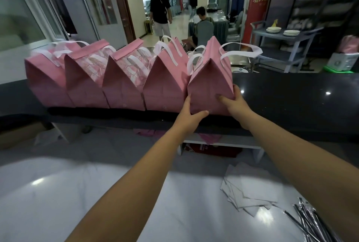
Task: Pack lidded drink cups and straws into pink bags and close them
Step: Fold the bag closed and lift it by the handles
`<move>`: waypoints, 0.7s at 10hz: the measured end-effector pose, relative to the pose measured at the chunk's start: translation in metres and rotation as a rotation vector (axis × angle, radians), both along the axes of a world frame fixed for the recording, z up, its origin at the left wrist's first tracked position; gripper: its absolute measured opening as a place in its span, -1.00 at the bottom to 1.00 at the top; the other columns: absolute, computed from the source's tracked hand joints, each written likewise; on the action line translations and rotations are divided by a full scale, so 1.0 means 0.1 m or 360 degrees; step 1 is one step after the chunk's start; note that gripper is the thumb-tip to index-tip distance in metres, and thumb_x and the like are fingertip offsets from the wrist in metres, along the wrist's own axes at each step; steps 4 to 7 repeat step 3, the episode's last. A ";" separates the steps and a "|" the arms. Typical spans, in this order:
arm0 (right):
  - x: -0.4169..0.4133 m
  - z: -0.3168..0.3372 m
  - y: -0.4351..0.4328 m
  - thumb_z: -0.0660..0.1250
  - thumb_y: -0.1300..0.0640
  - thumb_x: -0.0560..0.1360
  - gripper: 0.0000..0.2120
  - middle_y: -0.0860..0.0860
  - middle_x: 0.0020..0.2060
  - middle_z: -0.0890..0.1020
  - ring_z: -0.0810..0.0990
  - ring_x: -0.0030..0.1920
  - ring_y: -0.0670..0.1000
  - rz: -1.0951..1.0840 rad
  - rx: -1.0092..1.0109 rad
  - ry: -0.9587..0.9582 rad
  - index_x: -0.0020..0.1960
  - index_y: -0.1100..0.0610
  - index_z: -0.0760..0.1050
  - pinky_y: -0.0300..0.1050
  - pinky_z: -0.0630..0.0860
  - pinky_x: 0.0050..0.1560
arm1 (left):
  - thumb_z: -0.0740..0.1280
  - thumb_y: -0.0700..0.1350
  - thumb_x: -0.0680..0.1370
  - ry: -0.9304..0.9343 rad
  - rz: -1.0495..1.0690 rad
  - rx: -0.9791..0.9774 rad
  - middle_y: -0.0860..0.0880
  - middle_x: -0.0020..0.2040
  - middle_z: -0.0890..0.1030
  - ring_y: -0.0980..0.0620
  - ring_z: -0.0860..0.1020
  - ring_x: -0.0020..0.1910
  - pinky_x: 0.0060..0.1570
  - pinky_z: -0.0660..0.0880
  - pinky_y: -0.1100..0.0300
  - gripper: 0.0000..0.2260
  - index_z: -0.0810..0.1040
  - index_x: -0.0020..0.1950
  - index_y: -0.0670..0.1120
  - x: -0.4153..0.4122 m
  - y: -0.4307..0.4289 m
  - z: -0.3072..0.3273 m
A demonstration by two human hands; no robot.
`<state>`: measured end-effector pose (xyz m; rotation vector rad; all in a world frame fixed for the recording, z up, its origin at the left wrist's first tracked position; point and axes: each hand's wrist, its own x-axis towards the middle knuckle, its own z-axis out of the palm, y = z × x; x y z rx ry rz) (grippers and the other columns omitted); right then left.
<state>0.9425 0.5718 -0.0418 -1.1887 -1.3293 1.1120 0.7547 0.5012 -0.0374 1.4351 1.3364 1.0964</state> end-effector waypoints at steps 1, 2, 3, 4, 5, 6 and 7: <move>0.04 -0.01 -0.14 0.52 -0.22 0.33 -0.14 -0.25 0.11 0.52 0.56 0.12 -0.14 -0.0037 -0.0034 -0.0035 0.51 -0.19 0.16 -0.20 0.50 0.05 | 0.44 0.01 0.53 0.0053 -0.0067 -0.0020 0.20 0.36 0.45 0.17 0.44 0.32 0.33 0.36 0.21 -0.26 0.12 0.61 0.16 -0.12 -0.03 -0.06; 0.07 -0.03 -0.32 0.51 -0.25 0.34 -0.07 -0.23 0.23 0.48 0.49 0.29 -0.01 -0.0145 -0.0054 -0.0138 0.56 -0.08 0.12 -0.16 0.41 0.15 | 0.44 0.09 0.50 0.0105 -0.0173 0.0001 0.38 0.30 0.34 0.29 0.35 0.23 0.17 0.28 0.32 -0.25 0.10 0.58 0.26 -0.30 -0.11 -0.08; 0.03 -0.04 -0.47 0.48 -0.21 0.42 -0.08 0.01 0.46 0.35 0.37 0.42 0.07 -0.0274 -0.0072 -0.0249 0.60 -0.03 0.06 -0.04 0.35 0.25 | 0.44 0.14 0.48 0.0186 -0.0228 0.0013 0.18 0.53 0.25 0.19 0.23 0.35 0.26 0.25 0.18 -0.21 0.06 0.59 0.27 -0.48 -0.17 -0.13; 0.03 -0.04 -0.47 0.48 -0.21 0.42 -0.08 0.01 0.46 0.35 0.37 0.42 0.07 -0.0274 -0.0072 -0.0249 0.60 -0.03 0.06 -0.04 0.35 0.25 | 0.44 0.14 0.48 0.0186 -0.0228 0.0013 0.18 0.53 0.25 0.19 0.23 0.35 0.26 0.25 0.18 -0.21 0.06 0.59 0.27 -0.48 -0.17 -0.13; 0.03 -0.04 -0.47 0.48 -0.21 0.42 -0.08 0.01 0.46 0.35 0.37 0.42 0.07 -0.0274 -0.0072 -0.0249 0.60 -0.03 0.06 -0.04 0.35 0.25 | 0.44 0.14 0.48 0.0186 -0.0228 0.0013 0.18 0.53 0.25 0.19 0.23 0.35 0.26 0.25 0.18 -0.21 0.06 0.59 0.27 -0.48 -0.17 -0.13; 0.03 -0.04 -0.47 0.48 -0.21 0.42 -0.08 0.01 0.46 0.35 0.37 0.42 0.07 -0.0274 -0.0072 -0.0249 0.60 -0.03 0.06 -0.04 0.35 0.25 | 0.44 0.14 0.48 0.0186 -0.0228 0.0013 0.18 0.53 0.25 0.19 0.23 0.35 0.26 0.25 0.18 -0.21 0.06 0.59 0.27 -0.48 -0.17 -0.13; 0.03 -0.04 -0.47 0.48 -0.21 0.42 -0.08 0.01 0.46 0.35 0.37 0.42 0.07 -0.0274 -0.0072 -0.0249 0.60 -0.03 0.06 -0.04 0.35 0.25 | 0.44 0.14 0.48 0.0186 -0.0228 0.0013 0.18 0.53 0.25 0.19 0.23 0.35 0.26 0.25 0.18 -0.21 0.06 0.59 0.27 -0.48 -0.17 -0.13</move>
